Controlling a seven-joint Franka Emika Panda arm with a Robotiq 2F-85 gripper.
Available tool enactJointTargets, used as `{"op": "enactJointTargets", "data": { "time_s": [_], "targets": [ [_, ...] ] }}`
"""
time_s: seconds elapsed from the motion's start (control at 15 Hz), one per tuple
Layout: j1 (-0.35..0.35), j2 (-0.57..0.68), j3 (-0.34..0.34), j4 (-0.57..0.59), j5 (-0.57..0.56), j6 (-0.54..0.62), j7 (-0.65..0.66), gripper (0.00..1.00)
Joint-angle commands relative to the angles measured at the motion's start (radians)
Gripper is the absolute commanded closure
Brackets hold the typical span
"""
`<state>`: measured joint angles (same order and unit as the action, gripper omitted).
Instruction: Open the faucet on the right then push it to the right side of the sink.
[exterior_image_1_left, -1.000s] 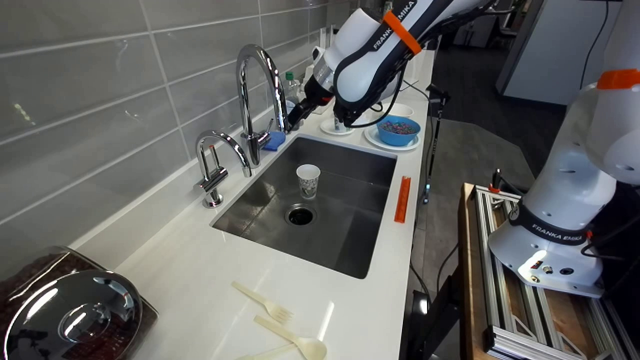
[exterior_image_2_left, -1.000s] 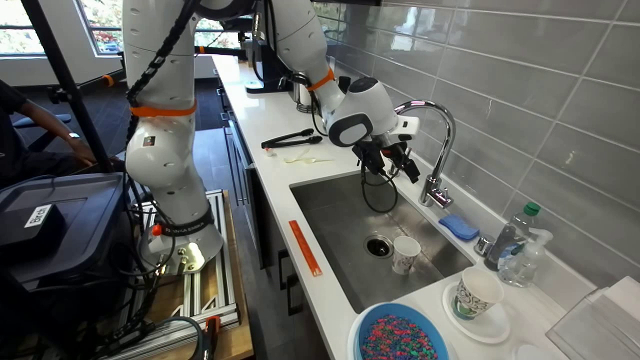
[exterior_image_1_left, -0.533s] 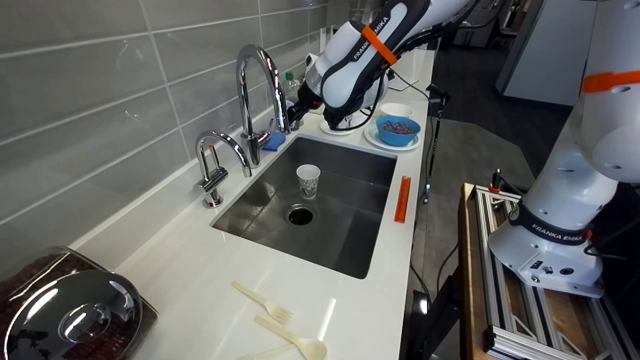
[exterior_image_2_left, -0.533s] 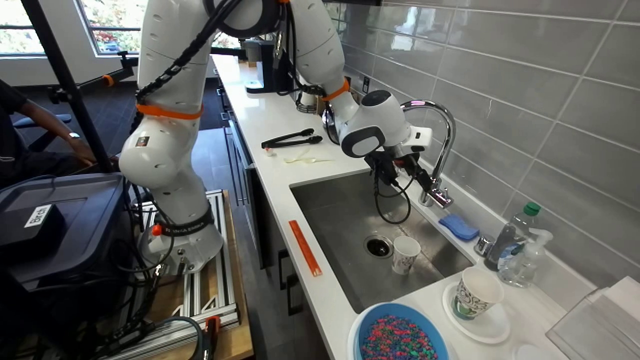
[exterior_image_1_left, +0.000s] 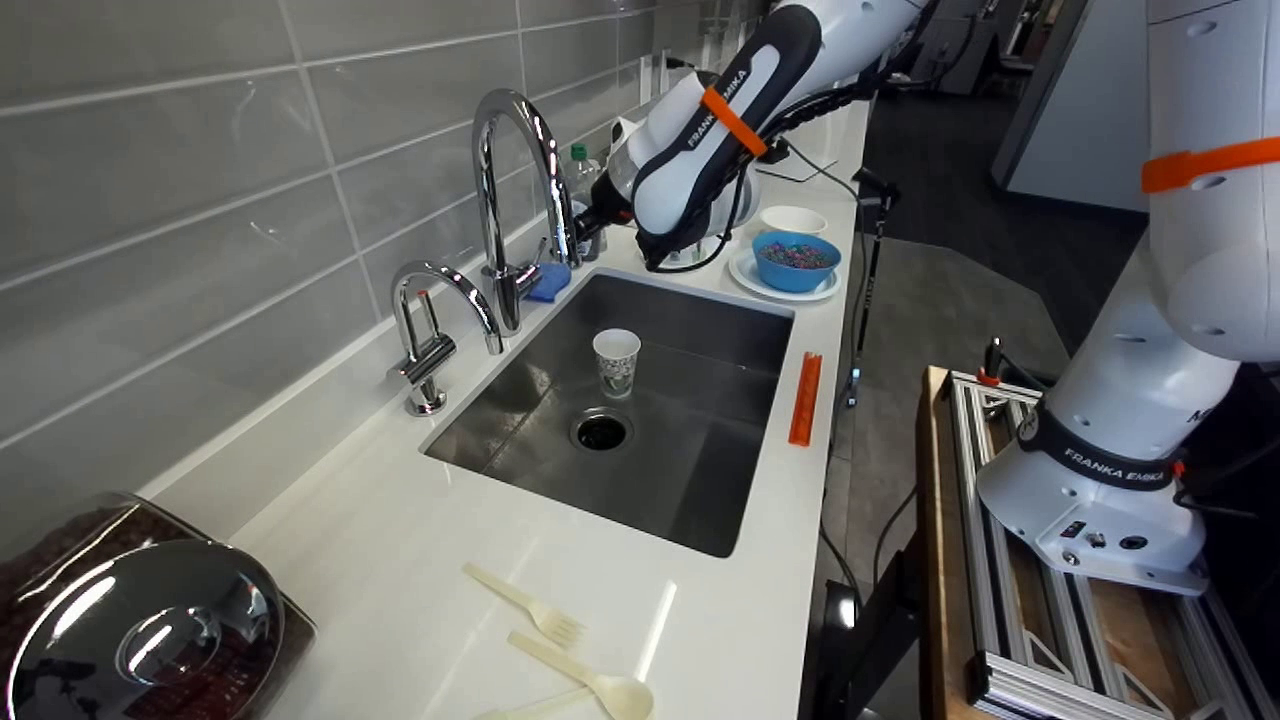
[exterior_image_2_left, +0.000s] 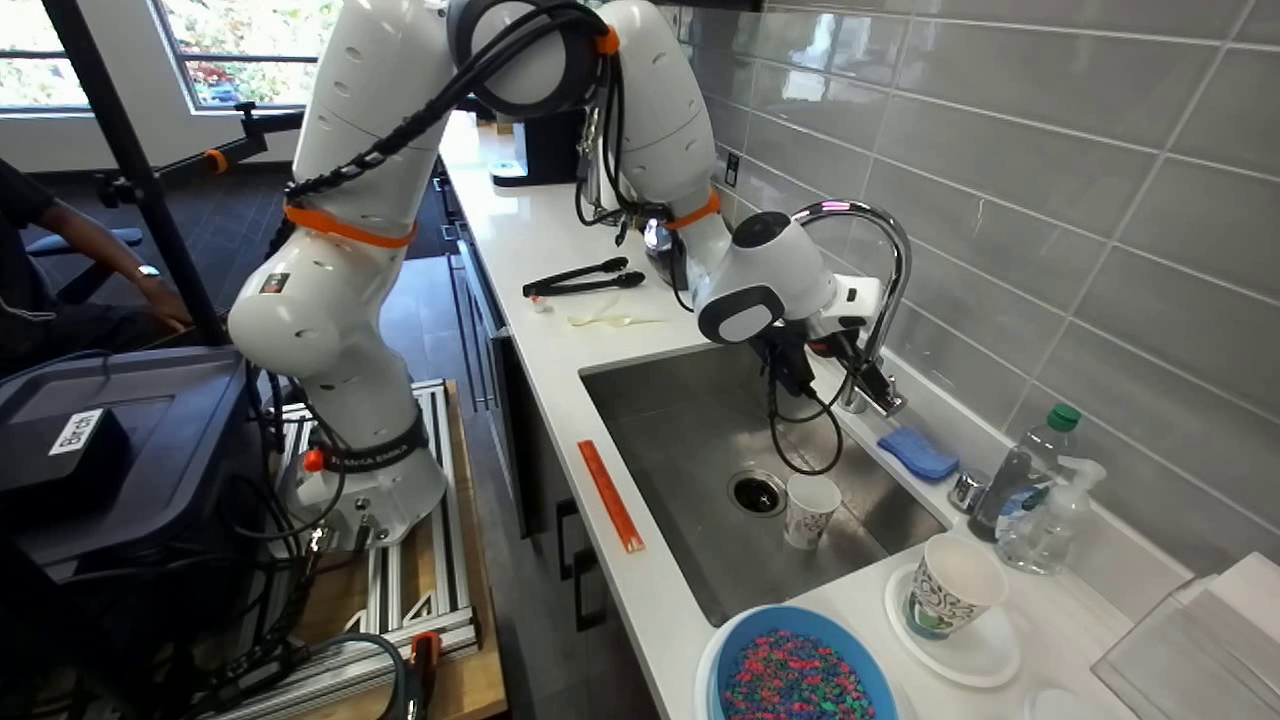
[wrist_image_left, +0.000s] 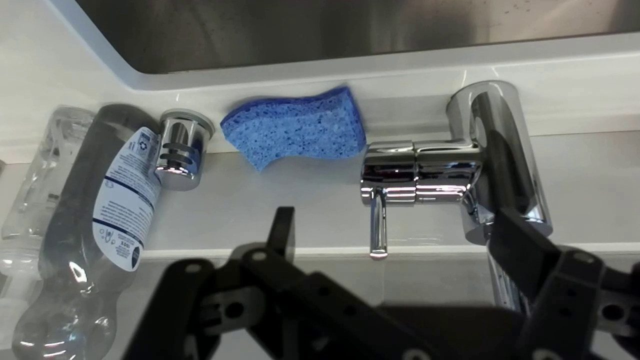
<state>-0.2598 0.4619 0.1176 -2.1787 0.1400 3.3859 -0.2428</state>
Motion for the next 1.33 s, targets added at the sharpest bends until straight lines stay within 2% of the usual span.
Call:
{"op": "enactJointTargets", "data": {
  "time_s": [0.0,0.27,0.33,0.4,0.73,0.8,0.87,0.93,1.27],
  "targets": [
    [-0.04,0.073,0.033,0.053,-0.031,0.066,-0.003,0.0],
    [-0.046,0.113,0.034,0.084,-0.038,0.115,0.002,0.0],
    [-0.054,0.11,0.042,0.085,-0.045,0.088,0.004,0.0],
    [-0.026,0.082,0.017,0.06,-0.019,0.086,0.0,0.0],
    [-0.035,0.093,0.027,0.072,-0.026,0.086,0.0,0.0],
    [0.021,0.106,-0.051,0.088,-0.089,0.087,0.081,0.0],
    [0.014,0.128,-0.05,0.11,-0.106,0.092,0.09,0.0],
    [-0.021,0.141,-0.006,0.123,-0.062,0.102,0.039,0.0],
    [-0.037,0.177,0.006,0.166,-0.076,0.134,0.048,0.0]
  ]
}}
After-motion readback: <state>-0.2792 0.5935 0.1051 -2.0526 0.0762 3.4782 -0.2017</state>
